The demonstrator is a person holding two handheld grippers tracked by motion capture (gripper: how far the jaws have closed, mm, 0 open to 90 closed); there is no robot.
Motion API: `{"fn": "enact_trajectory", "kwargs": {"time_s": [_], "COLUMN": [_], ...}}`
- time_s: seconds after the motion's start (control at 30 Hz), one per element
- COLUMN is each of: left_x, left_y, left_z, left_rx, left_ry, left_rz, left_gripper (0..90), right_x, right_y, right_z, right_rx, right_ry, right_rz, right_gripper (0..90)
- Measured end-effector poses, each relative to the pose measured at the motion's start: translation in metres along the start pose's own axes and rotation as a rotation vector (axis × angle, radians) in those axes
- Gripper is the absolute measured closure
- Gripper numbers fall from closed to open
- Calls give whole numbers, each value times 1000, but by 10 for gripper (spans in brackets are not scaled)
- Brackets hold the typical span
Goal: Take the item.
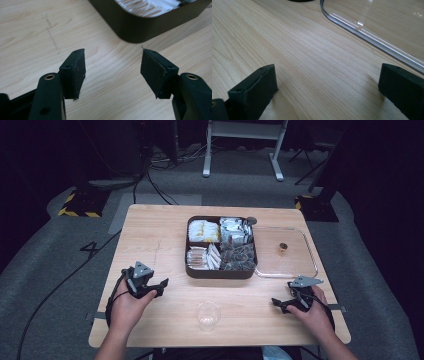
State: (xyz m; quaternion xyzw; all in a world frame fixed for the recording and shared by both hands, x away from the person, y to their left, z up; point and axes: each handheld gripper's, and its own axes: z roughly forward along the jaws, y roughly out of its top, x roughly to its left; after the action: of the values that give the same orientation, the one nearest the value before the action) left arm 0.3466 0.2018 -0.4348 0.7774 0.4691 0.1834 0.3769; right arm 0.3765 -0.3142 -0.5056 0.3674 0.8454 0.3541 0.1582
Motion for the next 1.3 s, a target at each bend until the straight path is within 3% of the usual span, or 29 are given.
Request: {"fn": "enact_trajectory", "kwargs": {"time_s": [0.23, 0.4, 0.5, 0.83, 1.03, 1.1, 1.2, 1.3], "left_x": [-6, -12, -12, -11, -12, -15, -17, -18], "left_y": [32, 52, 61, 95, 114, 124, 132, 137], "left_z": [4, 12, 18, 50, 61, 64, 68, 72], "left_rx": [-26, -45, -66, -46, -49, -54, -61, -59], "left_ry": [-50, -88, -120, -94, -98, -77, -106, -107], "left_rz": [21, 87, 86, 121, 113, 119, 103, 100], "left_gripper": [364, 358, 361, 390, 394, 388, 389, 390], "right_x": [0, -6, -7, -6, -6, -6, -6, -6], "right_y": [0, -3, -4, -4, -5, -5, -5, -5], "right_z": [0, -5, -6, -6, -7, -7, -7, -7], "right_rx": [-2, -30, -34, -37, -41, -41, -41, -41], "right_ry": [3, 0, 2, -2, 11, 11, 11, 11], "right_rz": [0, 7, 2, -3, -8, -8, -8, -7], "right_gripper": [27, 153, 163, 179, 200, 200, 200, 200]}}
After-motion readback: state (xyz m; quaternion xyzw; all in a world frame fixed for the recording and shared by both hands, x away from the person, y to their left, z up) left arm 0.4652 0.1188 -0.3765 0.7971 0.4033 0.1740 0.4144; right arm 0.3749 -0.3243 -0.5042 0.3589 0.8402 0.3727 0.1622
